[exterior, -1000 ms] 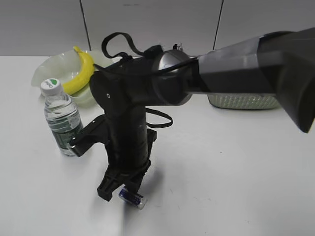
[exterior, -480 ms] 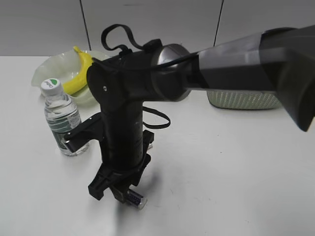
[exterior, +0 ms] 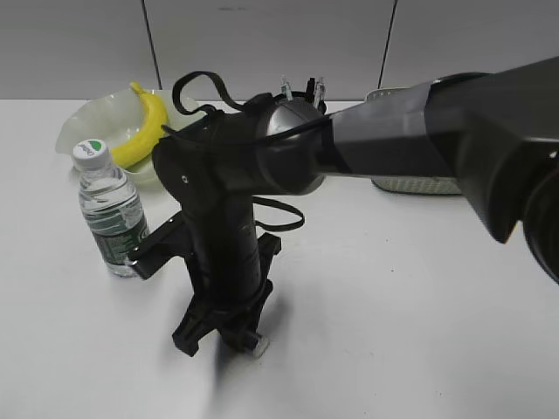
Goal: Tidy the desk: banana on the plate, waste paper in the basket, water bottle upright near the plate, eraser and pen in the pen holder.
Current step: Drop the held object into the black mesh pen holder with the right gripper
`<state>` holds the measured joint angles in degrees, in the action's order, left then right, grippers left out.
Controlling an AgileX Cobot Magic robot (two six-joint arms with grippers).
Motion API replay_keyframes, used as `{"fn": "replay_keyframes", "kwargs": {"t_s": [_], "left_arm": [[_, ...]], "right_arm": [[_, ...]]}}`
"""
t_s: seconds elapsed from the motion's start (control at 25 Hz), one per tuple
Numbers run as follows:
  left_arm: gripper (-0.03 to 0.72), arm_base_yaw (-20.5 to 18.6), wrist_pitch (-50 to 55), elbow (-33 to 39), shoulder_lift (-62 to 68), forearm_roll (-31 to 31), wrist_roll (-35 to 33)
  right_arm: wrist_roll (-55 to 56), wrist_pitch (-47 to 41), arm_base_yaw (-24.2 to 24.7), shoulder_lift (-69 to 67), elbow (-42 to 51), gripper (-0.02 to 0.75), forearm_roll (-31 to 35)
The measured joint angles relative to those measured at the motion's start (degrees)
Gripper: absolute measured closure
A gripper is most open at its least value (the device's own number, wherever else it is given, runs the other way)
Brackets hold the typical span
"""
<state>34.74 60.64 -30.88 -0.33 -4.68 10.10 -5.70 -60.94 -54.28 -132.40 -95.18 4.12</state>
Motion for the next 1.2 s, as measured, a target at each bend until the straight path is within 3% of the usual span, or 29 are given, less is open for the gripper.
{"fn": "replay_keyframes", "kwargs": {"t_s": [0.16, 0.32, 0.68, 0.96, 1.2], "left_arm": [[0.395, 0.0, 0.0, 0.0, 0.0, 0.0, 0.0], [0.395, 0.0, 0.0, 0.0, 0.0, -0.06, 0.0], [0.395, 0.0, 0.0, 0.0, 0.0, -0.16, 0.0], [0.395, 0.0, 0.0, 0.0, 0.0, -0.22, 0.0], [0.395, 0.0, 0.0, 0.0, 0.0, -0.28, 0.0]], "right_arm": [[5.11, -0.72, 1.16, 3.77, -0.41, 0.543, -6.91], [9.29, 1.31, 5.41, 11.17, -0.75, 0.543, -11.54], [11.37, 28.87, 17.38, 17.48, -0.8, 0.543, -13.48], [11.61, 44.37, 21.76, 12.72, -0.8, 0.543, -13.48], [11.67, 51.86, 23.25, 8.08, -0.75, 0.543, -13.01]]}}
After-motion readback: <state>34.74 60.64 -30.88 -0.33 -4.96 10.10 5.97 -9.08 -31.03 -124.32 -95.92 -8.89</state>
